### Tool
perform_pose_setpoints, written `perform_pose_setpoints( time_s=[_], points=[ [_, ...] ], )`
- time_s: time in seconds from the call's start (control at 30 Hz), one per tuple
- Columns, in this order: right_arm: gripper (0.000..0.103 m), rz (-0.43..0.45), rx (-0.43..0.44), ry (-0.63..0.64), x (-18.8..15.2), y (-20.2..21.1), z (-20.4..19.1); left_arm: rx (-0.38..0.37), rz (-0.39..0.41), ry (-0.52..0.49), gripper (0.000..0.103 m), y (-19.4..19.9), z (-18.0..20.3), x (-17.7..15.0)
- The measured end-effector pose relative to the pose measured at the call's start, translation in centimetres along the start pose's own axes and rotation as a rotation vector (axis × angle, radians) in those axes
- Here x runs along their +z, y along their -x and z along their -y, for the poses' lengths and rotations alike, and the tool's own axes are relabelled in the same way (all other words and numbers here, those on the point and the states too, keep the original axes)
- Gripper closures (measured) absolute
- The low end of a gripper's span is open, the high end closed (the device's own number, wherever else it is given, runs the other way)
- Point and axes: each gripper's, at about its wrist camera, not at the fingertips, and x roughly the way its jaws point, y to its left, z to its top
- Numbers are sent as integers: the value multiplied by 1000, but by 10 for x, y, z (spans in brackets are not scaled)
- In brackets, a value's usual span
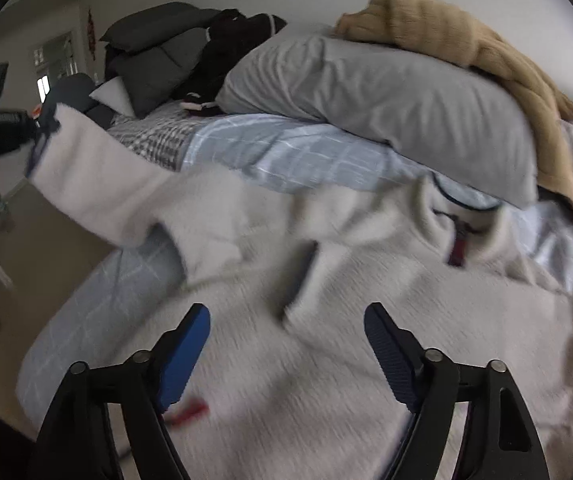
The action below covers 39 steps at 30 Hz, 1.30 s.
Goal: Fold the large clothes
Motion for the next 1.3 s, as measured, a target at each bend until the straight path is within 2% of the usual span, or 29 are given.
perform_pose_setpoints(
  time_s=[0.07, 0.2, 0.33, 0.4, 0.47, 0.53, 0.67, 0.73, 0.77, 0.8, 0.87, 0.9, 0.93, 1.2, 1.3],
  points=[
    [37, -10, 21, 3, 16, -26, -12, 16, 9, 34, 95, -1, -20, 13],
    [60, -74, 73, -26, 40, -86, -34, 21, 23, 117, 95, -8, -59, 31],
    [75, -143, 97, -72, 48, -141, -52, -18, 41, 189, 95, -9, -85, 42],
    [83, -207, 98, -90, 44, -170, -65, -53, 55, 215, 95, -4, -90, 51],
    [88, -259, 88, -49, 37, -195, -89, -91, 71, 228, 96, 5, -88, 61],
    [88, -244, 31, 2, 35, -205, -107, -150, 83, 240, 96, 14, -76, 74],
    [88, -265, -4, 2, 48, -218, -121, -225, 82, 195, 96, 27, -22, 86],
    [88, -277, 18, -20, 52, -213, -117, -247, 82, 161, 96, 32, 9, 88],
    [88, -273, 59, -61, 55, -204, -107, -261, 81, 141, 96, 35, 29, 87],
    [83, -265, 95, -92, 56, -196, -100, -272, 78, 130, 96, 37, 42, 87],
    [68, -251, 136, -148, 56, -171, -79, -295, 57, 95, 96, 38, 83, 82],
    [55, -250, 130, -159, 54, -155, -67, -304, 48, 85, 96, 38, 96, 79],
    [47, -243, 120, -160, 51, -139, -55, -315, 32, 71, 96, 36, 117, 74],
    [34, -195, 24, -256, 19, -16, 55, -426, -109, -17, 96, 4, 268, 15],
    [32, -206, -16, -346, -8, 32, 94, -463, -164, -49, 96, -11, 321, -18]
  ],
)
